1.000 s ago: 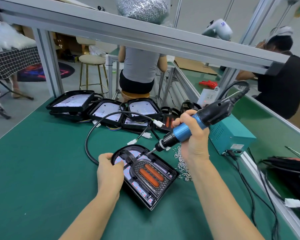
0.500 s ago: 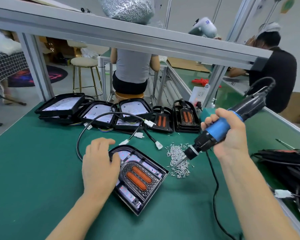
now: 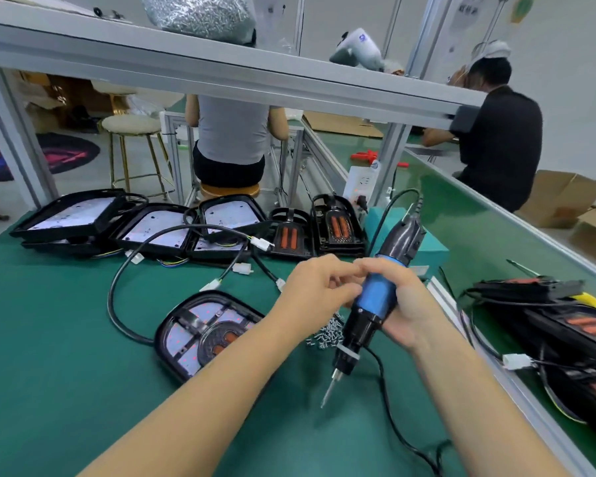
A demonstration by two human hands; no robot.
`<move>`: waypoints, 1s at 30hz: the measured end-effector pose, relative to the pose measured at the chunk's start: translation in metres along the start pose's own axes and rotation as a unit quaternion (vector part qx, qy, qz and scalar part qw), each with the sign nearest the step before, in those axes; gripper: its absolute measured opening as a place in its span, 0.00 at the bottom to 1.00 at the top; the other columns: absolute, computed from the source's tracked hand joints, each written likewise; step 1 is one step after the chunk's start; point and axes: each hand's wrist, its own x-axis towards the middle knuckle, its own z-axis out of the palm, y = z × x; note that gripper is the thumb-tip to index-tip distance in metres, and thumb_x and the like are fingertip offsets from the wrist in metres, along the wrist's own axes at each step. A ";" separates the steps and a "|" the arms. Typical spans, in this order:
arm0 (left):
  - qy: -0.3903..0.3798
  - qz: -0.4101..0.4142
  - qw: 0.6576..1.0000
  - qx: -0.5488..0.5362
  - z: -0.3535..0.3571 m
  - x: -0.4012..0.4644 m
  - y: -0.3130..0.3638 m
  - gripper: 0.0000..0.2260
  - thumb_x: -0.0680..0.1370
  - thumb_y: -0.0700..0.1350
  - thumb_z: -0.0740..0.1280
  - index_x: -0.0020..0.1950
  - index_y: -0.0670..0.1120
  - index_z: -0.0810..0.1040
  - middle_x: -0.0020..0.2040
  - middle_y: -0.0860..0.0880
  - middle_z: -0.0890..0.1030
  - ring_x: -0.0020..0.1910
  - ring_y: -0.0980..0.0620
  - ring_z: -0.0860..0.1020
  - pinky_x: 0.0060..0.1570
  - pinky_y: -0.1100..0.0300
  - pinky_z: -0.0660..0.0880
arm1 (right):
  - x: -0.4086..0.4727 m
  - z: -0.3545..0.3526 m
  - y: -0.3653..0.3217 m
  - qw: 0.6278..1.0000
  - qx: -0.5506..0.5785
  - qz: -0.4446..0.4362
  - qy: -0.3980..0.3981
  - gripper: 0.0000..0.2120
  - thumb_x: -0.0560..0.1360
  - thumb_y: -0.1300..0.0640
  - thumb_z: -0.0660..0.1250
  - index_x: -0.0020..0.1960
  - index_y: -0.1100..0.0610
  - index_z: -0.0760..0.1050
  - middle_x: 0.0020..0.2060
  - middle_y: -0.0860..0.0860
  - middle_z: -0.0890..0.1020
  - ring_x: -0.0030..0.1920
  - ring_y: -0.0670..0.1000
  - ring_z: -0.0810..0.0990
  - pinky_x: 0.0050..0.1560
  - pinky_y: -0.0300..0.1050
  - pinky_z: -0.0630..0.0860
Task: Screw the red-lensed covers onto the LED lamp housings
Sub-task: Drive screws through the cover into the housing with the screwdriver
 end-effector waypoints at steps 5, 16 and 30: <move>-0.051 -0.072 0.991 -0.101 0.010 0.006 -0.005 0.10 0.75 0.32 0.65 0.52 0.39 0.84 0.46 0.50 0.85 0.41 0.61 0.78 0.50 0.65 0.75 | -0.003 -0.006 -0.001 1.000 0.013 0.005 0.025 0.05 0.66 0.61 0.70 0.34 0.59 0.83 0.49 0.61 0.85 0.46 0.57 0.85 0.50 0.55 0.80; -0.070 -0.117 0.982 -0.133 0.014 0.015 -0.009 0.06 0.75 0.36 0.68 0.43 0.42 0.84 0.30 0.58 0.80 0.29 0.61 0.73 0.30 0.66 0.71 | -0.007 -0.011 -0.004 0.999 0.012 0.005 0.040 0.03 0.71 0.62 0.68 0.40 0.62 0.76 0.45 0.60 0.84 0.39 0.57 0.83 0.42 0.52 0.80; -0.150 -0.123 0.897 0.397 -0.008 0.037 -0.056 0.09 0.74 0.38 0.65 0.45 0.49 0.83 0.46 0.50 0.84 0.48 0.46 0.80 0.49 0.54 0.77 | -0.024 -0.020 -0.028 0.992 -0.034 -0.069 0.101 0.07 0.60 0.58 0.73 0.34 0.57 0.75 0.28 0.53 0.76 0.25 0.48 0.74 0.29 0.42 0.77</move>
